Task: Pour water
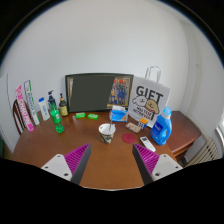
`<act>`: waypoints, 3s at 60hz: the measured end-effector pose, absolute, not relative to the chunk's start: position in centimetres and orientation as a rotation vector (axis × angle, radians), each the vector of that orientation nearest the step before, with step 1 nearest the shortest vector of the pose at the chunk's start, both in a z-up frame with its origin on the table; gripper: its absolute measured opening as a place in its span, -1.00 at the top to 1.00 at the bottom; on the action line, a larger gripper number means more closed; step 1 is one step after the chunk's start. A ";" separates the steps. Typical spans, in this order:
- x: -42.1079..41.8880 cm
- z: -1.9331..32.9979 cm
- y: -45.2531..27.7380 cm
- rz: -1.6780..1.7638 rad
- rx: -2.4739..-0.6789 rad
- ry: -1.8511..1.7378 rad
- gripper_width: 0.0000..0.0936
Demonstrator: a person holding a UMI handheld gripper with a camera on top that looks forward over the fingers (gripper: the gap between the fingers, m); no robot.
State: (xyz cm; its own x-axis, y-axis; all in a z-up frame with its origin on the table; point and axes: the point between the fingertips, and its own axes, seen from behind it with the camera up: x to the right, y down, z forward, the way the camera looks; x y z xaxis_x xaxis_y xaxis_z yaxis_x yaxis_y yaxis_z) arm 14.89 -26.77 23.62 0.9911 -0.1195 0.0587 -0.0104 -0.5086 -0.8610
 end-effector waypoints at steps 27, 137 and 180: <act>2.8 20.4 -19.4 -0.046 -2.128 -0.040 -0.83; 0.1 24.0 5.0 1.612 -1.031 1.315 0.35; 6.1 26.4 2.4 1.083 -1.624 0.728 0.35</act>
State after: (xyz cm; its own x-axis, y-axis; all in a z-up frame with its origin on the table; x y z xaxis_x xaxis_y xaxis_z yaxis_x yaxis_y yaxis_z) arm 6.07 2.40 26.40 0.4149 0.0470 -0.9087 -0.8592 -0.3085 -0.4082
